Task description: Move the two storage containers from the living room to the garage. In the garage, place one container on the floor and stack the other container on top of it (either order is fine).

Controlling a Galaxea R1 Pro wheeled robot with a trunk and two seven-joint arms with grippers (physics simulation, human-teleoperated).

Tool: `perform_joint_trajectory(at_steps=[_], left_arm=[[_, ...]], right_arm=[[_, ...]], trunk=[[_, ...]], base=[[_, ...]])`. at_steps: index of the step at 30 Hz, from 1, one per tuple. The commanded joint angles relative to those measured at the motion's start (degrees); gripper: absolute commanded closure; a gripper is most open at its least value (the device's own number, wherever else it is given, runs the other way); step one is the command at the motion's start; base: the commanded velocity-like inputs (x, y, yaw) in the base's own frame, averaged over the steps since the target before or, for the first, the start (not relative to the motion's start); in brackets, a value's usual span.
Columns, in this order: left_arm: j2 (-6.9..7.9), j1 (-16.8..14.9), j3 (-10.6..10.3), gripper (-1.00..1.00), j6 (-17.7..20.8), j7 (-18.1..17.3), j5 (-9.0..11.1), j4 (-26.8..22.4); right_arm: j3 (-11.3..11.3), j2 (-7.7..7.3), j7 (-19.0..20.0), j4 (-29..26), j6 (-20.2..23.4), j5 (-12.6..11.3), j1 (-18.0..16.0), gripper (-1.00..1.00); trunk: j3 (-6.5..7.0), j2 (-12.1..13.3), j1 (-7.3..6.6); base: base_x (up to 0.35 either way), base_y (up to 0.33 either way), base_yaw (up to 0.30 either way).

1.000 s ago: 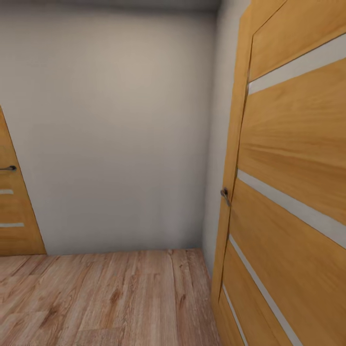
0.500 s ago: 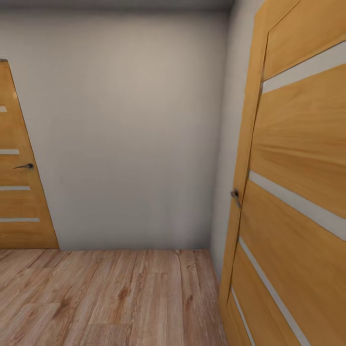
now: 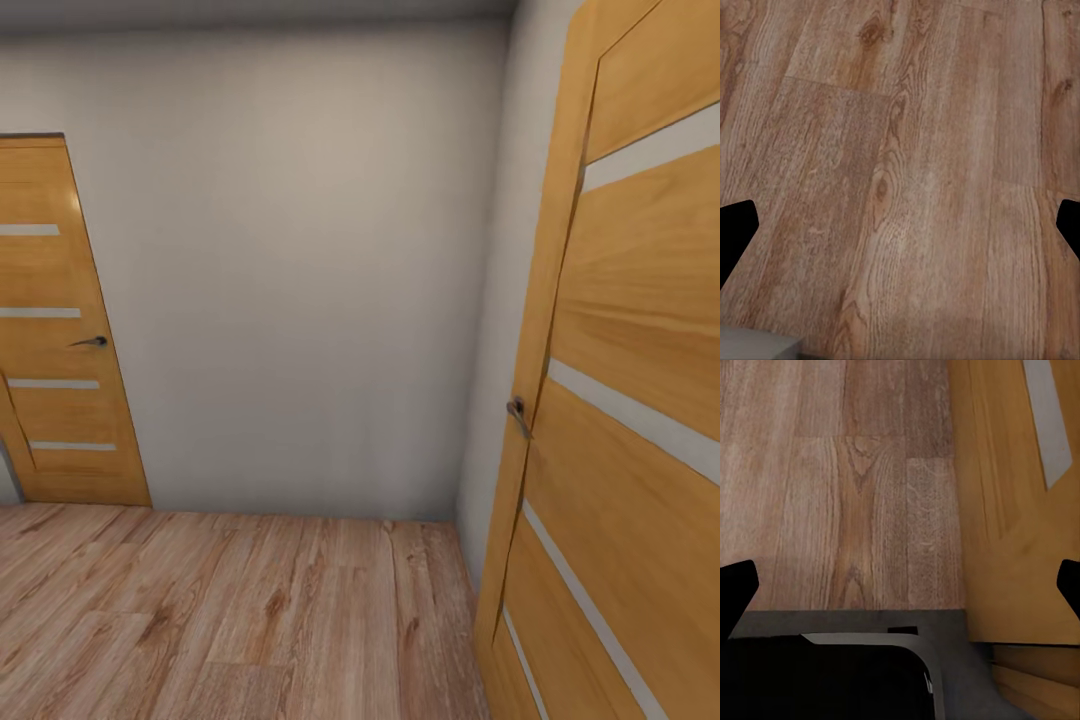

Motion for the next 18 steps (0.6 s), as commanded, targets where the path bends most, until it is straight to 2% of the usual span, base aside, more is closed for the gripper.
perform_joint_trajectory(at_steps=[1, 18], left_arm=[[-0.02, -0.11, -0.34, -1.0, -0.36, -0.18, 0.54, 0.23], [-0.02, -0.11, -0.39, -1.0, -0.32, -0.21, 0.43, 0.23]], right_arm=[[0.41, -0.04, 0.23, -0.09, -0.06, -0.61, 0.03, -1.0], [0.41, -0.01, 0.23, -0.07, -0.06, -0.62, 0.03, -1.0]], trunk=[[-0.06, -0.05, 0.01], [-0.06, -0.05, 0.01]], base=[[0.0, 0.0, 0.006], [0.0, 0.0, 0.016]])
